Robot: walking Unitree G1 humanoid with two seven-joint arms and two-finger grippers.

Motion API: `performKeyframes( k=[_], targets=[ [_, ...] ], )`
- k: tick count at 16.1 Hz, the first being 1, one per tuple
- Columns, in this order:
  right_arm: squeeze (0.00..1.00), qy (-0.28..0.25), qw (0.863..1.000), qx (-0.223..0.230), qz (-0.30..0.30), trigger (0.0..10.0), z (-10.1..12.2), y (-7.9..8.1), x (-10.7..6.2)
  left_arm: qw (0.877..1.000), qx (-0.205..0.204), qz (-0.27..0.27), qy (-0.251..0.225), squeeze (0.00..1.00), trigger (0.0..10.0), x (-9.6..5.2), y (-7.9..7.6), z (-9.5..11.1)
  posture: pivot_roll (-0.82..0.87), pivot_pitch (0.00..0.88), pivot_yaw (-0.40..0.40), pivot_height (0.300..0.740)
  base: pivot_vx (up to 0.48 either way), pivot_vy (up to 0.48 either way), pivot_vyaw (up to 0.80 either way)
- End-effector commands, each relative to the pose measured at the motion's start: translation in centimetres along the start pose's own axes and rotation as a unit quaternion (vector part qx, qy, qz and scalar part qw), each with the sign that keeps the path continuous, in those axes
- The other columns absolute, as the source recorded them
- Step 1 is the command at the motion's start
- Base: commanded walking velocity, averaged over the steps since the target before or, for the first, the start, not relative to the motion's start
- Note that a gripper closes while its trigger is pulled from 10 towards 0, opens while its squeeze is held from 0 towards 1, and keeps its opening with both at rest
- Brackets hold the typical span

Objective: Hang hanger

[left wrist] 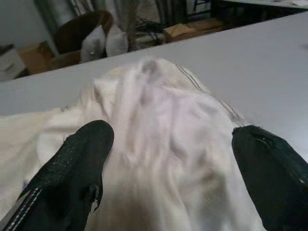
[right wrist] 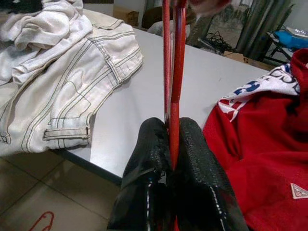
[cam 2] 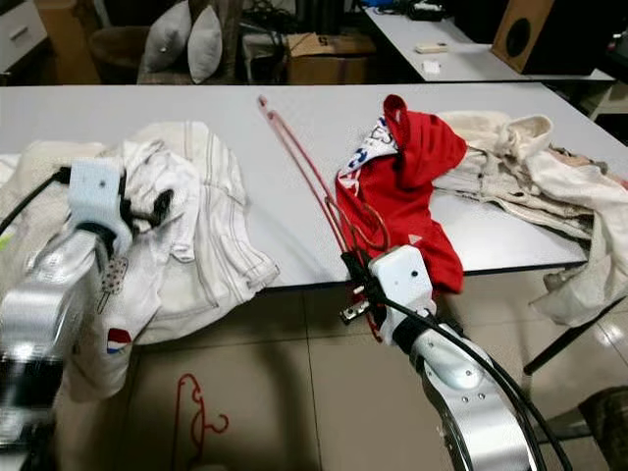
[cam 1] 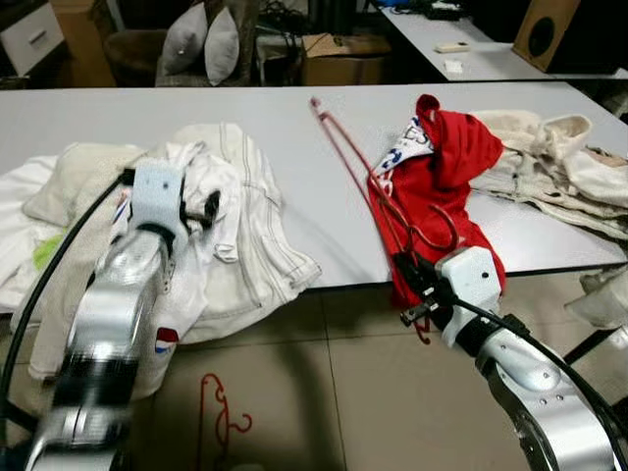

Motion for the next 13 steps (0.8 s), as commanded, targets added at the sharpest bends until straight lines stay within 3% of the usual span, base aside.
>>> performKeyframes(
  k=[1,2,3,4,5,9,13],
  targets=[
    [0.0,-0.012,1.0,-0.014,-0.008,10.0,0.6,-0.7,0.0,1.0,0.011,0.013,-0.006,0.0,10.0,0.3,0.5,0.5,0.04,0.0,0.026,0.74,0.0,0.0,0.0],
    [0.0,-0.014,1.0,-0.019,-0.008,10.0,0.6,-0.8,0.0,1.0,0.014,0.023,-0.011,0.0,10.0,0.6,1.2,0.9,0.04,0.0,0.03,0.74,0.0,0.0,0.0],
    [0.0,-0.015,1.0,-0.022,-0.009,10.0,0.6,-0.7,-0.1,0.999,0.015,0.029,-0.014,0.0,9.3,0.9,1.7,1.0,0.04,0.0,0.026,0.74,0.0,0.0,0.0],
    [0.0,-0.018,1.0,-0.022,-0.01,10.0,0.6,-0.6,-0.1,0.999,0.016,0.033,-0.016,0.0,3.1,1.4,2.1,1.1,0.04,0.0,0.022,0.74,0.0,0.0,0.0],
    [0.0,-0.016,1.0,-0.021,-0.008,10.0,0.3,-0.4,-0.1,0.999,0.024,0.039,-0.009,0.0,0.0,1.8,2.6,0.9,0.05,0.0,0.02,0.74,0.0,0.0,0.0],
    [0.0,-0.019,1.0,-0.023,0.007,10.0,0.4,0.3,-0.1,0.999,0.022,0.029,0.013,0.0,0.0,2.2,3.1,0.2,0.05,0.0,0.02,0.74,0.0,0.0,0.0],
    [0.0,-0.022,0.999,-0.024,0.014,10.0,0.3,0.6,-0.2,0.999,0.021,-0.021,0.025,0.0,0.0,3.1,2.0,-0.5,0.04,0.0,0.028,0.74,0.0,0.0,0.0]
  ],
)
Point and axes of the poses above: a point about 5 cm out from each wrist's last joint towards the gripper, its own x axis pointing out of the wrist towards the gripper, its own z axis along the axis of the wrist's last joint, y = z × x, the point moved 3 cm from there along x, pointing out of the wrist towards the gripper, and after that the axes turned 5 degrees about -x, right-handed, at the moved point
